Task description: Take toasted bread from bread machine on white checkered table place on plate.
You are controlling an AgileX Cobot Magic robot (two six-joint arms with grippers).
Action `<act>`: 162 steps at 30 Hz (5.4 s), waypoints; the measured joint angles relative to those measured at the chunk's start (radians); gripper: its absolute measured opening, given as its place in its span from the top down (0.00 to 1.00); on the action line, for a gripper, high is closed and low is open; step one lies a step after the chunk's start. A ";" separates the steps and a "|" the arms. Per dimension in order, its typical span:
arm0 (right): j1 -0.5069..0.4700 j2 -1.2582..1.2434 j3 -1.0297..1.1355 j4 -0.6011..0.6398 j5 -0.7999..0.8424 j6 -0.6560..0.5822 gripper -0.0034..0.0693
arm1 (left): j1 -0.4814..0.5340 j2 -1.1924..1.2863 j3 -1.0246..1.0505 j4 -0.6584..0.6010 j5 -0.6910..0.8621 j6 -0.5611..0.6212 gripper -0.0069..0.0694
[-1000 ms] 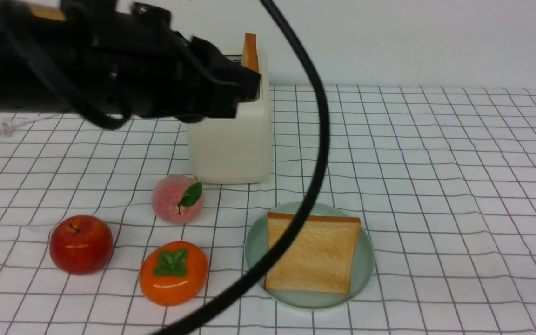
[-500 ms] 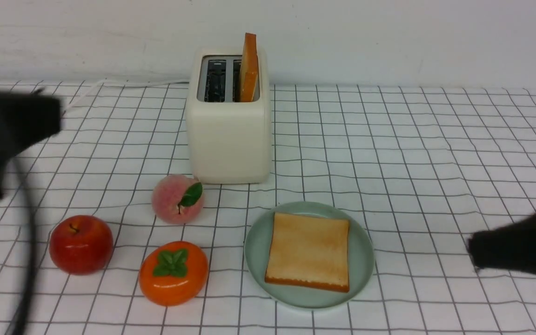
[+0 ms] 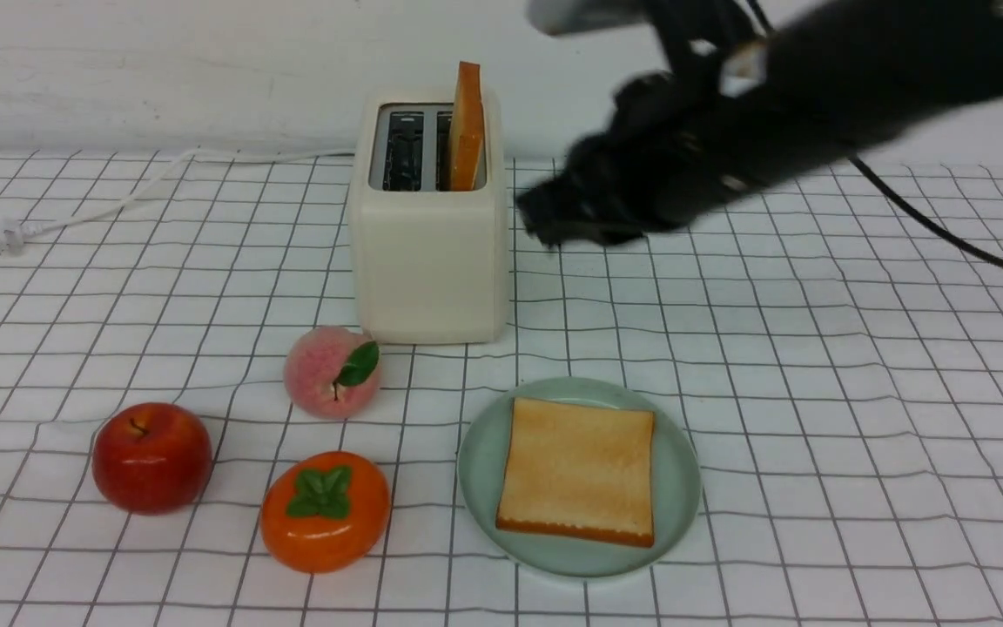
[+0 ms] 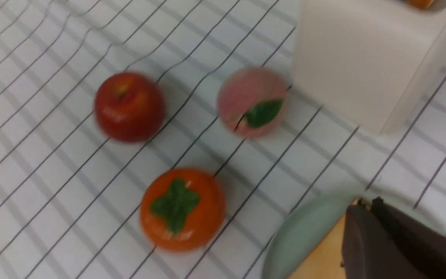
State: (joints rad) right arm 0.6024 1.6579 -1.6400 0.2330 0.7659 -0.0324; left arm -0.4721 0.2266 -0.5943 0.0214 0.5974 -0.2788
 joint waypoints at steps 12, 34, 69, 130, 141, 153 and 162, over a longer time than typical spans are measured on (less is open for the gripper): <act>0.000 0.495 -0.567 -0.322 -0.042 0.305 0.36 | 0.000 -0.006 0.008 0.002 -0.045 -0.001 0.93; -0.048 0.664 -0.637 -0.394 -0.276 0.458 0.63 | 0.000 -0.006 0.008 0.001 -0.136 -0.001 0.93; 0.008 0.123 -0.633 -0.251 0.489 0.048 0.78 | 0.000 -0.006 0.012 -0.001 -0.064 -0.001 0.93; -0.502 -0.060 0.400 0.460 0.257 -0.315 0.42 | 0.000 0.112 0.015 -0.247 0.000 0.368 0.93; -0.502 -0.678 0.533 0.019 0.473 -0.082 0.95 | 0.000 -0.075 0.197 -0.089 -0.230 0.090 0.93; -0.502 -1.340 0.974 -0.041 0.223 0.107 0.96 | 0.000 -0.145 0.403 -0.076 -0.359 0.051 0.93; -0.502 -1.479 1.276 -0.073 -0.172 0.143 0.95 | 0.000 -0.145 0.435 -0.076 -0.313 0.050 0.93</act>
State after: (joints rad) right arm 0.1008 0.1794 -0.3641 0.1602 0.5940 0.1104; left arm -0.4721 0.0814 -0.1595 -0.0547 0.2849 -0.2285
